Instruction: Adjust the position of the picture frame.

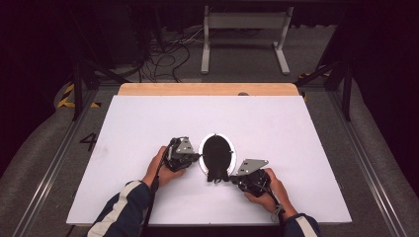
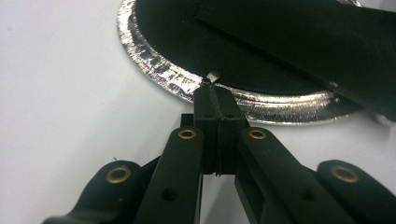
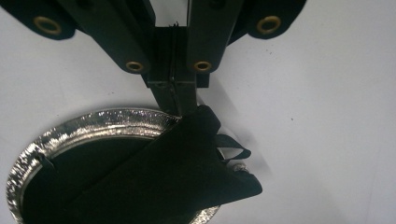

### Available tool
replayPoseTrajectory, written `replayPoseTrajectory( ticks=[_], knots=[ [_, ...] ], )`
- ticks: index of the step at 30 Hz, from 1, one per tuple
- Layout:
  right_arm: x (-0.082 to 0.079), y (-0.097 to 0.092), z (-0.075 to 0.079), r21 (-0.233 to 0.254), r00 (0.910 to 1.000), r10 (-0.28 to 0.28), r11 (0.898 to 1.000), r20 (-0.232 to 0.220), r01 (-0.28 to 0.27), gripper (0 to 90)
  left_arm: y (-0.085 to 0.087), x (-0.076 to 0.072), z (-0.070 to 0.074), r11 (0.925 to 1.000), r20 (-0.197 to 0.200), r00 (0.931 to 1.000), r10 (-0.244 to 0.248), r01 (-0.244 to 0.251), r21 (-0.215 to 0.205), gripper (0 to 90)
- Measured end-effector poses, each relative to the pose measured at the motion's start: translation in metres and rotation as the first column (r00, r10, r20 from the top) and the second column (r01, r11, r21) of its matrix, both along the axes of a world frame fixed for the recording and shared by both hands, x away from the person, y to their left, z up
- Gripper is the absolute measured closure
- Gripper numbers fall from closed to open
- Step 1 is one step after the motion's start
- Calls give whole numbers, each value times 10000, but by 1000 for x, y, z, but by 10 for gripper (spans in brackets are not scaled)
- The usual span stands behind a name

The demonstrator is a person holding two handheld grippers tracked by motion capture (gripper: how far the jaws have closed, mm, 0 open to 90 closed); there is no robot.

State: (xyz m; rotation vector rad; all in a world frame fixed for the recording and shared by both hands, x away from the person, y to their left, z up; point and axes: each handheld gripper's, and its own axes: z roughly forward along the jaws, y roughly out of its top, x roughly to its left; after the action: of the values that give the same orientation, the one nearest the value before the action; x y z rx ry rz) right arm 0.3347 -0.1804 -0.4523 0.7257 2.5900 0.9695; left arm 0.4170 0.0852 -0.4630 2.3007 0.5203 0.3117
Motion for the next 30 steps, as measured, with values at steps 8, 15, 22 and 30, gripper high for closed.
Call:
replayPoseTrajectory(
  ticks=[8,15,22,30],
  knots=[
    [-1,1,0,0,9999,97,10000,-47,-97,900,-1,1,0,10000,16,10000,53,-53,-23,899],
    [0,1,0,64,9999,55,10000,-137,-54,897,-2,0,0,9999,32,9999,127,-127,-18,899],
    [0,1,-1,150,9999,1,9999,-123,1,893,-3,0,1,9993,443,9989,-130,114,362,893],
    [-1,-1,-3,403,9998,-152,9991,-121,157,888,4,-6,7,9997,439,9990,-118,108,239,851]
  ],
)
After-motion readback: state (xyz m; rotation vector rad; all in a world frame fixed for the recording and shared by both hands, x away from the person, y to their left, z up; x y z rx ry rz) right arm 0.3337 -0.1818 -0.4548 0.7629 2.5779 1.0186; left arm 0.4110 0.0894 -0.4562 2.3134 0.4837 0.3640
